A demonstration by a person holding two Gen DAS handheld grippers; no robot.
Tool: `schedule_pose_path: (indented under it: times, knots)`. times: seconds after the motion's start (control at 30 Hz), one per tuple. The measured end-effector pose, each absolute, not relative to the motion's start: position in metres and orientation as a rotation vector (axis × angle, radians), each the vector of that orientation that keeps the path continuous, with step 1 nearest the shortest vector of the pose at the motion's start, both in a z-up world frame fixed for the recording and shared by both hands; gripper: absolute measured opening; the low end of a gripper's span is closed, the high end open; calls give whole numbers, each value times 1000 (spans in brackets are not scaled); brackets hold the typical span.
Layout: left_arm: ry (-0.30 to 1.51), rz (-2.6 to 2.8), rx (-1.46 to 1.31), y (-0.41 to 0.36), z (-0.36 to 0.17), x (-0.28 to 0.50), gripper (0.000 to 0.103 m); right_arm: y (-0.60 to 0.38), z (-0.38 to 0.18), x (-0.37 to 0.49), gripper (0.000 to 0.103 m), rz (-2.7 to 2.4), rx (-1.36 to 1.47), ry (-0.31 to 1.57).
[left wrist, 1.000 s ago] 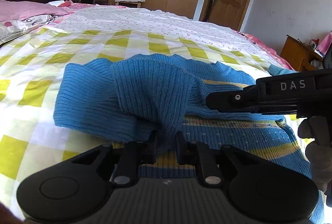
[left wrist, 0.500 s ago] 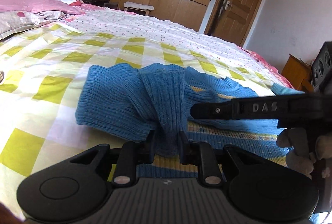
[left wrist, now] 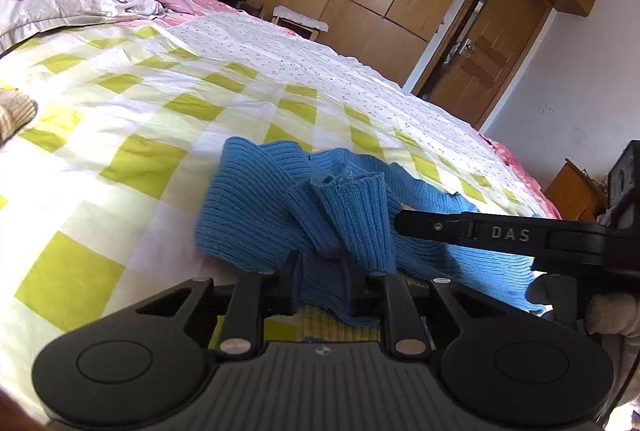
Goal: Fold small clothes
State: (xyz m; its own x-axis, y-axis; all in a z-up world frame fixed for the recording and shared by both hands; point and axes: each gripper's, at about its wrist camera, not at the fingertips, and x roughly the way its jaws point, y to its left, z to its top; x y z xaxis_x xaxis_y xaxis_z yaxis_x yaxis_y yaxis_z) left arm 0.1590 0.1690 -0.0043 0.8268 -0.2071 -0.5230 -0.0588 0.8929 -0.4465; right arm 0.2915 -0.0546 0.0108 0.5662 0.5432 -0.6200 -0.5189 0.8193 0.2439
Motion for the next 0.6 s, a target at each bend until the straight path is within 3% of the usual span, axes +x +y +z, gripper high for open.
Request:
schedule_pose_path:
  times: [0.4,0.5,0.6]
  knots:
    - [598,-131,-417,156,-5,161,28,-66,34,270,29,680,184,745]
    - [607,-140,-413,154,-6,161,28,-61,39,258,40,733,171,749]
    - [603,-146,-401,151,-5,159,28,-47,35,256,44,753,105,735]
